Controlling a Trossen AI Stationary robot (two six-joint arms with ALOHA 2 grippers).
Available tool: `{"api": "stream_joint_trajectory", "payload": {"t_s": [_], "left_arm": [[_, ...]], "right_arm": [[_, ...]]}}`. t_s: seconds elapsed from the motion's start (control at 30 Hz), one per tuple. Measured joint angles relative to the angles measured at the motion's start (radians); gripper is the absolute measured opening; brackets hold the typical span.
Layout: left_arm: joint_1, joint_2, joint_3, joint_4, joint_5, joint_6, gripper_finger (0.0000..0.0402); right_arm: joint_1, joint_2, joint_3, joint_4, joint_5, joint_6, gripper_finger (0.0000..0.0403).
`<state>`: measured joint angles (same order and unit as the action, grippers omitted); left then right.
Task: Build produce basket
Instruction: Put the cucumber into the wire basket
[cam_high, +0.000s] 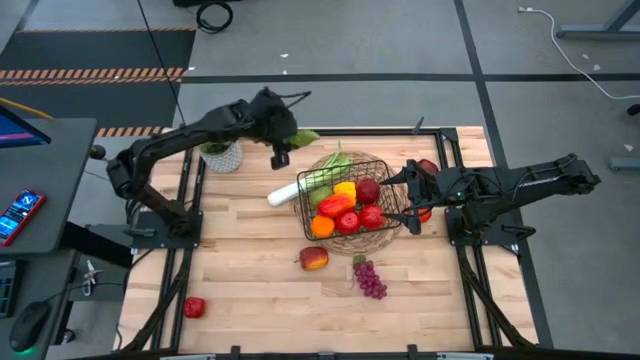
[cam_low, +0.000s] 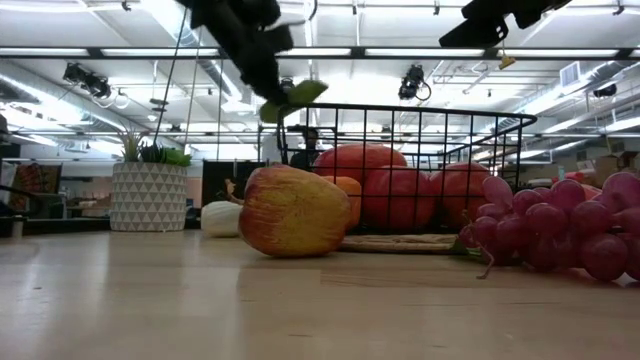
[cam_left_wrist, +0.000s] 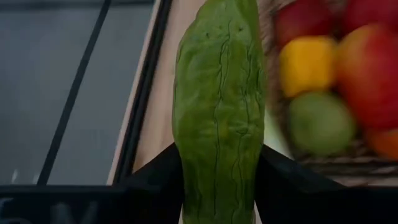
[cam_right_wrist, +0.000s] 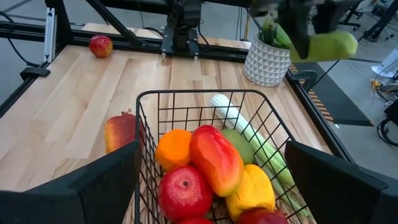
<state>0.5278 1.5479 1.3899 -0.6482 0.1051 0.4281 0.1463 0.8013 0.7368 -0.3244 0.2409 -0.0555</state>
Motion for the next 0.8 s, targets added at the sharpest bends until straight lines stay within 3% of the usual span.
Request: {"api": "stream_joint_trajectory", "payload": {"t_s": [0.23,0.47,0.8], "left_arm": [[-0.182,-0.020,0.000,0.055,0.050,0.095,0.0155],[-0.366,-0.020,0.000,0.117,-0.015,0.306,0.0156],[-0.515,-0.020,0.000,0.121,-0.053,1.049,0.0158]], "right_arm": [[0.000,0.000,0.000,0.000,0.000,0.000,0.0400],[0.000,0.000,0.000,0.001,0.000,0.003,0.0400],[0.000,0.000,0.000,0.001,-0.001,0.003,0.0400]]}}
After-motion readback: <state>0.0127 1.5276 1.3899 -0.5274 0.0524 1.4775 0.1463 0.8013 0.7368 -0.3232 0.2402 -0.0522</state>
